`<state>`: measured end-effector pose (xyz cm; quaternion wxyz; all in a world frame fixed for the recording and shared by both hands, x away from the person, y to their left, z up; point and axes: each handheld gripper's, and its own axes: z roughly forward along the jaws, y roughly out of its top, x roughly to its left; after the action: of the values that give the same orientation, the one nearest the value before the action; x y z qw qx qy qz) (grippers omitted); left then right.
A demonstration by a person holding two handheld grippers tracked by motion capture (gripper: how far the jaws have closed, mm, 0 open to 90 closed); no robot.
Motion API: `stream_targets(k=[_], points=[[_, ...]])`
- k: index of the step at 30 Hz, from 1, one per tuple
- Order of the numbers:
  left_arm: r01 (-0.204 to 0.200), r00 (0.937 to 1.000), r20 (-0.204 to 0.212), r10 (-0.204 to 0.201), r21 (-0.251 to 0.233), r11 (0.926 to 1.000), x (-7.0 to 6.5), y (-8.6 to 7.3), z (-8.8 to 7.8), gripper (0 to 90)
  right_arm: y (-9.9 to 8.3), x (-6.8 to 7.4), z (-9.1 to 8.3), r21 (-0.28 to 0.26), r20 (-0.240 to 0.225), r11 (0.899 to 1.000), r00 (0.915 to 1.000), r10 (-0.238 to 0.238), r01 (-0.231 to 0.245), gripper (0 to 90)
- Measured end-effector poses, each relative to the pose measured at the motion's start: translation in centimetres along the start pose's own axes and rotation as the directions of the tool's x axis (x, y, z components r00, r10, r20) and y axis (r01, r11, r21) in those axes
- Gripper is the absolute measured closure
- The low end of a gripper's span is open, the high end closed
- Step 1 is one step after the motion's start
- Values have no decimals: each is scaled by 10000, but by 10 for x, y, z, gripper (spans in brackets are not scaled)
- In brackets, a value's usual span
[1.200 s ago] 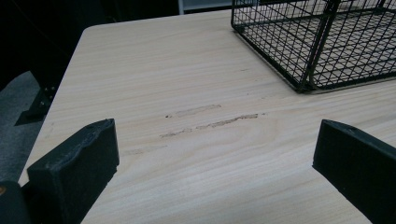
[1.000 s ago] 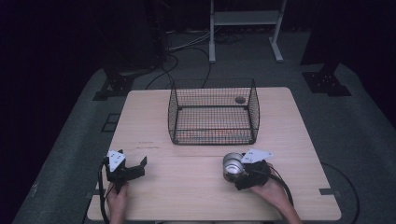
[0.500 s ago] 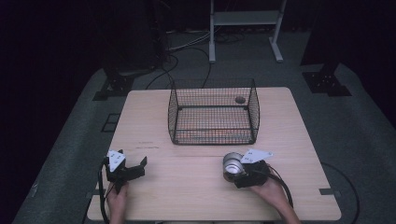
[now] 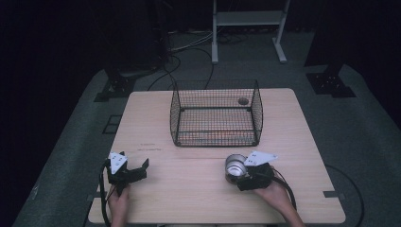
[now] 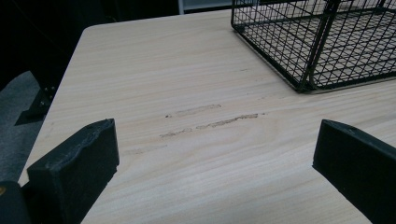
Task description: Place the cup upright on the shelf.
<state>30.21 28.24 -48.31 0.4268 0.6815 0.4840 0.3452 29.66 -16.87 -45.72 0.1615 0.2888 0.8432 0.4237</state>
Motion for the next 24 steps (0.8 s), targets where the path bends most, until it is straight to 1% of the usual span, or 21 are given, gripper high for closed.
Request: stream_targets(k=[3,5,14,15,18,24], points=[[8,10000,-1,-8,0,10000,0,0,0,0,5,1,-4,-112,-47,9999,10000,-23,23,180],[3,10000,2,-3,1,10000,0,0,0,0,9,2,-8,-253,-160,9997,9999,32,-36,180],[-4,10000,2,4,0,10000,0,0,0,0,18,0,-13,-223,-352,9998,9994,-2,-5,180],[-2,10000,2,2,-2,10000,0,0,0,0,20,-1,-14,-264,-331,9996,9994,-37,29,180],[-5,10000,4,5,-1,10000,0,0,0,0,22,-1,-15,-333,-340,9994,9994,50,-61,180],[-4,10000,5,4,3,10000,0,0,0,0,33,-3,-18,-465,-549,9989,9985,91,-117,180]])
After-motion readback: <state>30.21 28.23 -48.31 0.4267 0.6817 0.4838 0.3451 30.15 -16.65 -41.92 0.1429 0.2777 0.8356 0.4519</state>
